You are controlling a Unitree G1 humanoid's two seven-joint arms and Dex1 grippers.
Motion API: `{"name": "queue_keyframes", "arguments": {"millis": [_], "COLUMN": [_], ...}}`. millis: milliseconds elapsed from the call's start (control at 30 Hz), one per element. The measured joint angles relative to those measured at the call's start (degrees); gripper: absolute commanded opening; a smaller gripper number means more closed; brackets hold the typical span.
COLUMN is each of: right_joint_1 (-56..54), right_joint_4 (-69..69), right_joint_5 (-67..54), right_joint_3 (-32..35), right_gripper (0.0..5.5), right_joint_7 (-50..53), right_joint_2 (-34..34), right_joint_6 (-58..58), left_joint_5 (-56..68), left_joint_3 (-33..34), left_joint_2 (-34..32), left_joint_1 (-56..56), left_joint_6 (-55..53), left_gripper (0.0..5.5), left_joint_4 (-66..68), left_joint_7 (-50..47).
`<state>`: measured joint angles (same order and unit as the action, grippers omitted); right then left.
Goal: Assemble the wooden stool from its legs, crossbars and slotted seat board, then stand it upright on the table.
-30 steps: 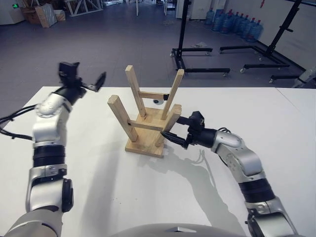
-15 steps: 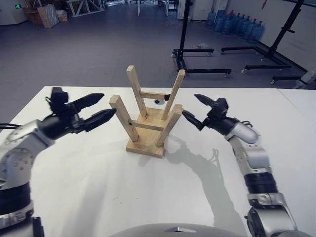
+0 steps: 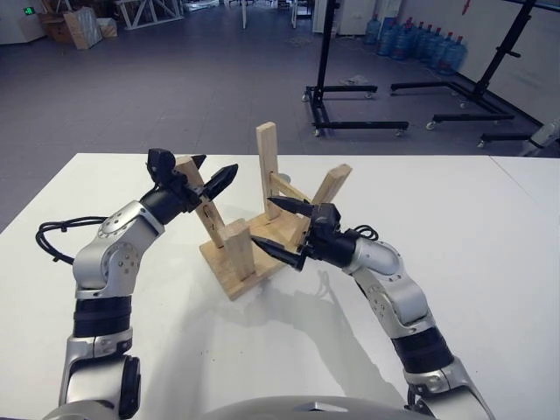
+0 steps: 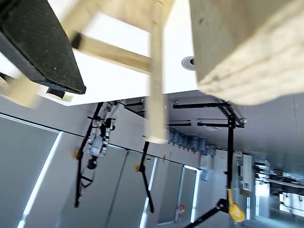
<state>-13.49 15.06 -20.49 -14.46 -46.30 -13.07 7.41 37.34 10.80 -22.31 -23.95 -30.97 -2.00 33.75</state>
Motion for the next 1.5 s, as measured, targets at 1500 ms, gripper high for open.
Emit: {"name": "queue_keyframes", "arguments": {"millis": [1500], "right_joint_1": [-7.57], "right_joint_4": [-23.26], "right_joint_5": [-20.03], "right_joint_3": [21.06], "right_gripper": [4.36], "right_joint_7": [-35.07], "right_joint_2": [-21.17], "right_joint_6": [13.70], "left_joint_5": [0.05], "left_joint_3": [-9.91], "left_joint_2": [-13.70], "left_joint_1": [5.49], "left_joint_6": [-0.12], "left_gripper": [5.40], "left_joint_4": [4.42], "left_joint_7": [39.80]}}
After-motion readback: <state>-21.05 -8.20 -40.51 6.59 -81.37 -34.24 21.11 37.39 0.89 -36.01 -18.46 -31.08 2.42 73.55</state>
